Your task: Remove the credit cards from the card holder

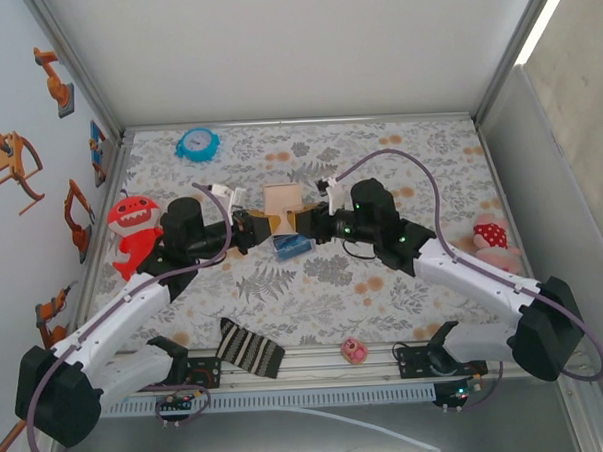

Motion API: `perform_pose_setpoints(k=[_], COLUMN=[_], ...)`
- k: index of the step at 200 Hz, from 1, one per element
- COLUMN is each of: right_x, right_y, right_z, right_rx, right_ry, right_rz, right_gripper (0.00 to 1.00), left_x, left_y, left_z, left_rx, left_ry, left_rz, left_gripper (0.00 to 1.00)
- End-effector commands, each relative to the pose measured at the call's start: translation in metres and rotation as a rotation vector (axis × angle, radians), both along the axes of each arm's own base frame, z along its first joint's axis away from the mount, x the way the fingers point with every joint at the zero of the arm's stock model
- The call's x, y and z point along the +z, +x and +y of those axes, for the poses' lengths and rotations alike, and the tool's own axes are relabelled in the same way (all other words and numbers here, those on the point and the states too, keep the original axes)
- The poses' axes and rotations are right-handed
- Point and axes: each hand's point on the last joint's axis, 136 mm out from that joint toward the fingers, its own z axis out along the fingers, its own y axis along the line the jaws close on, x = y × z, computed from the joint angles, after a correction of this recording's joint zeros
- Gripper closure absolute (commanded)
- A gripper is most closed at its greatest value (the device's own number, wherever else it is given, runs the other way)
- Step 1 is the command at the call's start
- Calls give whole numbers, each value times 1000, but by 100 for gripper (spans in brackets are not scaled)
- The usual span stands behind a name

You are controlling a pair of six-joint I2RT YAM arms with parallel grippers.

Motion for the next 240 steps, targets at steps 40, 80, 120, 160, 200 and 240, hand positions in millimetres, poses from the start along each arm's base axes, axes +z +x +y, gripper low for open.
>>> perform_pose_setpoints(k=[40,80,120,160,200,240], right_x=[6,11,15,11,3,-2], right_y=[42,46,46,44,42,44], right_z=[-44,-42,-16,12,30,44], right_rx=[-332,-343,-310,-264,-242,-229], right_ry=[-147,-138,-120,-109,-126,-158], right_rz=[-63,-59,-23,21,57,66], right_gripper=[41,46,52,54,62,63], left_x=[-17,-18,-20,-21,-20,-23], left_y=[33,35,40,42,45,45], left_z=[30,29,26,24,23,21], left_rx=[239,244,252,262,271,263], left_ry=[124,124,118,114,108,108], left_rz=[-19,-16,-9,-7,-7,2], left_gripper=[95,95,95,95,95,95])
